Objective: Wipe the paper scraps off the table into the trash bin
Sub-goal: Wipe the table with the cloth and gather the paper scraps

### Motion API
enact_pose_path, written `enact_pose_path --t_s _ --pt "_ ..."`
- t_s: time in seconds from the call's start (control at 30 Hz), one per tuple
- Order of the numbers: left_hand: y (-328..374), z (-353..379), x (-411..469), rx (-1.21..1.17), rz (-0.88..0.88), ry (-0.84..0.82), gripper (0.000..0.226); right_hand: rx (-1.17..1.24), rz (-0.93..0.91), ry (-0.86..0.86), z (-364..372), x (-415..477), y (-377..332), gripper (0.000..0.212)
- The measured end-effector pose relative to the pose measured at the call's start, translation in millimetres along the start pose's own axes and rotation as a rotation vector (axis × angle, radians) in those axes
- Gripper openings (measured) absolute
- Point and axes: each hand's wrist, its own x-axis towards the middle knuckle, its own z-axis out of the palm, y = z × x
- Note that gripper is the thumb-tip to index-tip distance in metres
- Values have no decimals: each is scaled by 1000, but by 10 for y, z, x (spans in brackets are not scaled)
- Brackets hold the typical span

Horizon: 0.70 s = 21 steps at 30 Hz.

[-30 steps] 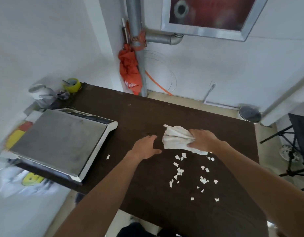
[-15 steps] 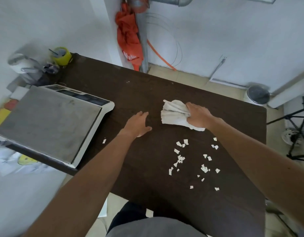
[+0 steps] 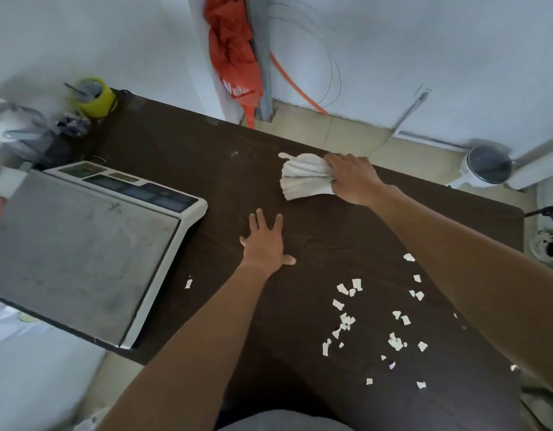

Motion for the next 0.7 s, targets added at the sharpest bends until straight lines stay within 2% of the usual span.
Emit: enact_pose_path --t_s 0.13,0.2,0.37,0.53,0.7 --pt "13 9 50 -6 -14 -8 119 66 -20 143 170 314 -173 48" --pt "22 23 62 7 -15 -6 120 63 -30 160 247 425 -231 53" --pt "39 32 74 13 -29 1 123 48 23 -5 225 540 -239 55" --pt "85 30 66 -6 -82 11 133 49 63 -104 217 216 -202 52" --pt "93 22 44 -25 -92 21 135 125 67 -64 388 -372 -109 55"
